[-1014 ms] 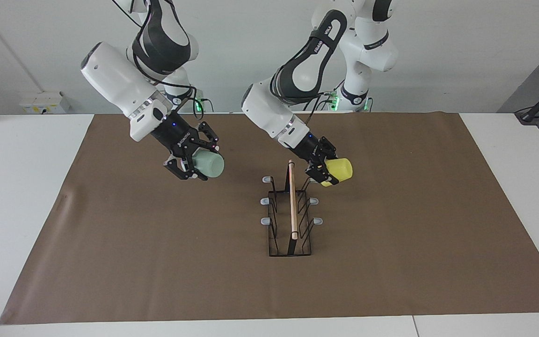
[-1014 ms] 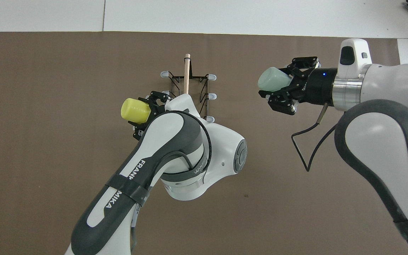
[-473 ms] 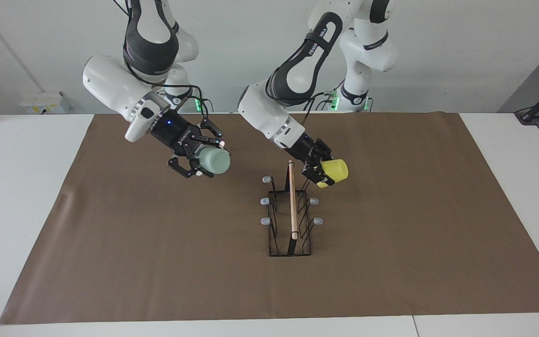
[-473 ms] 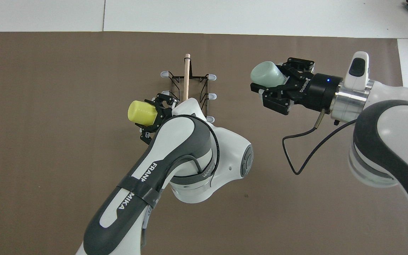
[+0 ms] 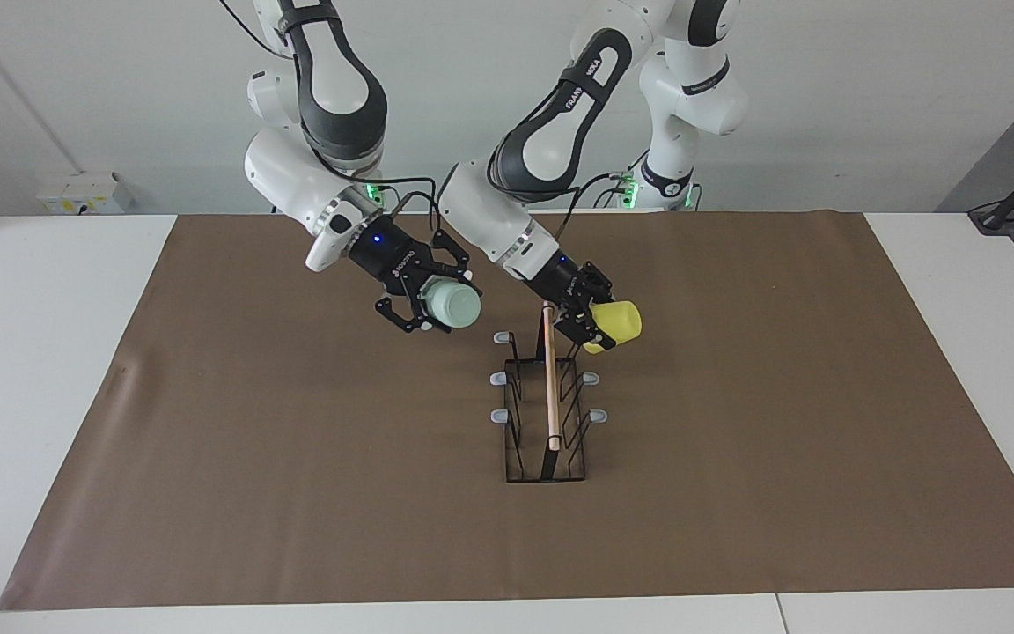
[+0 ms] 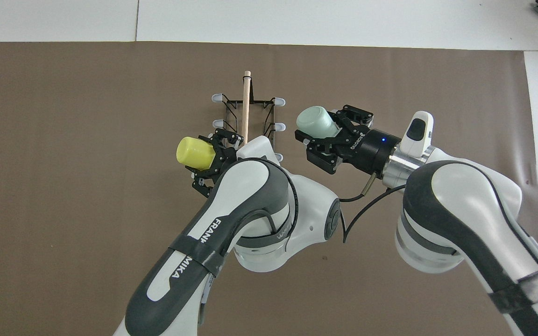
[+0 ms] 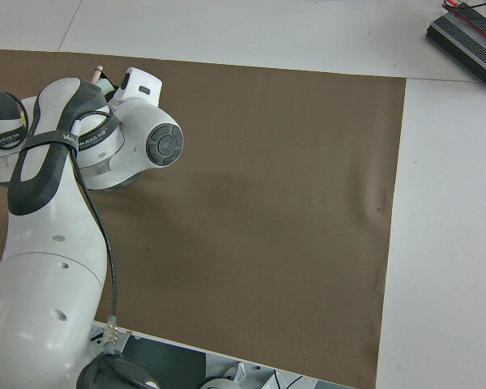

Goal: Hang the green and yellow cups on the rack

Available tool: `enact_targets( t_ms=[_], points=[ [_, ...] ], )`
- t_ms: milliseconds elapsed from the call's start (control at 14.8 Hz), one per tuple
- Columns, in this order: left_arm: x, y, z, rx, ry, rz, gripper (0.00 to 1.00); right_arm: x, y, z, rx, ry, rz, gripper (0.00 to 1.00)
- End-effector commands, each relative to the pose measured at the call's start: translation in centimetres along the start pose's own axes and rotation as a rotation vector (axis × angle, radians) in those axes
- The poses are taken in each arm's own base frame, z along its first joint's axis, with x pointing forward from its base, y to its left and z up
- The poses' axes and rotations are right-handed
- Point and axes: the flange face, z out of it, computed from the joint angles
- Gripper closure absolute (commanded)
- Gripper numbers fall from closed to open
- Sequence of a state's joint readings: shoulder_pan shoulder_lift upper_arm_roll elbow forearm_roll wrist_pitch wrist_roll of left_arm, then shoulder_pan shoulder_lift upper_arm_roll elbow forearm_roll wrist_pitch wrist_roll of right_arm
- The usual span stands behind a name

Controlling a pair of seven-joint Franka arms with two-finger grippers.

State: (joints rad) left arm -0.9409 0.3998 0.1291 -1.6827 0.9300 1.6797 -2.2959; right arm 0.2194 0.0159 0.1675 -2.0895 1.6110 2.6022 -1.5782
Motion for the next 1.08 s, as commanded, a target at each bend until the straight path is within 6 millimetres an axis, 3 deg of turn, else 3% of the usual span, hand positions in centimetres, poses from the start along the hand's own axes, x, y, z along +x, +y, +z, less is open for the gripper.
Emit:
enact_targets(
  t_ms=[0,270,405,473,541,1014],
  points=[
    [-1.0,-0.3,-0.5,-0.03,0.011,-0.007,1.0,-1.7,0.5,0.1,-0.027,0.017,-0.016,1.0],
    [-1.5,-0.6,-1.0,-0.04,0.007,-0.012,1.0,-2.4,-1.8,1.7,-0.056,0.034,0.053,1.0],
    [-1.9,-0.8,-1.2,-0.047,0.001,-0.01,1.0,-2.4,-1.9,1.9,-0.071,0.034,0.059,1.0],
    [-2.0,-0.8,-1.2,-0.051,0.0,-0.008,0.88,-2.6,-1.8,2.1,-0.07,0.03,0.058,1.0],
    [-2.0,-0.8,-1.2,-0.049,0.0,-0.007,0.01,-2.7,-1.7,2.3,-0.07,0.028,0.054,1.0],
    [-1.9,-0.7,-1.1,-0.05,0.0,-0.007,0.0,-2.5,-2.8,4.7,-0.094,0.018,0.056,1.0]
  ],
)
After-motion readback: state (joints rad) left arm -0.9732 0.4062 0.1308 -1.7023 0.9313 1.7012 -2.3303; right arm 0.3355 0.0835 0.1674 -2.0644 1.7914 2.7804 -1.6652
